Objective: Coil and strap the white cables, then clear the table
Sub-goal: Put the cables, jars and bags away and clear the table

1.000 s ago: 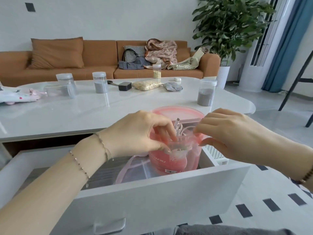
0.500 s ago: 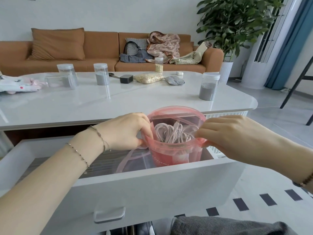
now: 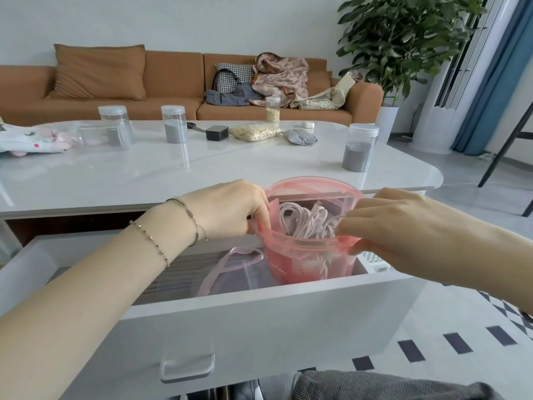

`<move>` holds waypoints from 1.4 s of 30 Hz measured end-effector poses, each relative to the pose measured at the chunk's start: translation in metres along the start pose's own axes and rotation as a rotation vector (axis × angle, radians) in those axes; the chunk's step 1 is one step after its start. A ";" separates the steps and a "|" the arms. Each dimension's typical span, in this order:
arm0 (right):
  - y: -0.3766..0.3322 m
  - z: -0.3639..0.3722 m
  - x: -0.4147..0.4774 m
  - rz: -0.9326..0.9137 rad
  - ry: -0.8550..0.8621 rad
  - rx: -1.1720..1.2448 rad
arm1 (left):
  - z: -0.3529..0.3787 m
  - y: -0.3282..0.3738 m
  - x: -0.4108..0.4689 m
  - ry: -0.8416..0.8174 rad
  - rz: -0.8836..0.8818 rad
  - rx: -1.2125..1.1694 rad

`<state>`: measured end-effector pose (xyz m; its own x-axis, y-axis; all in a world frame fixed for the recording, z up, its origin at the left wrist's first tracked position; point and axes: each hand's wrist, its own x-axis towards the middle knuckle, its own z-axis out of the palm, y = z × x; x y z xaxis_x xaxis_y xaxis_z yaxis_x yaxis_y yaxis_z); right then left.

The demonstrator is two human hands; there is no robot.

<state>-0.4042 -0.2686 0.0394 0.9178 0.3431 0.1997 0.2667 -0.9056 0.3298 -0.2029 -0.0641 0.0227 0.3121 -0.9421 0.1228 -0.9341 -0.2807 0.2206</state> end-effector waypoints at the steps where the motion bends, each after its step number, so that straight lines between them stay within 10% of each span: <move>1: -0.003 0.000 0.000 0.013 0.005 -0.017 | 0.001 0.001 0.002 0.022 0.018 0.018; 23: 0.005 0.006 0.032 0.321 -0.666 0.465 | 0.027 0.002 -0.007 -0.139 0.009 -0.011; 42: 0.009 0.029 0.029 0.344 -0.362 0.522 | 0.049 -0.016 -0.002 0.029 0.122 0.019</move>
<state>-0.3661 -0.2743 0.0213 0.9909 -0.0052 -0.1348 -0.0322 -0.9795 -0.1990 -0.1973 -0.0671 -0.0281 0.2005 -0.9639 0.1753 -0.9685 -0.1681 0.1837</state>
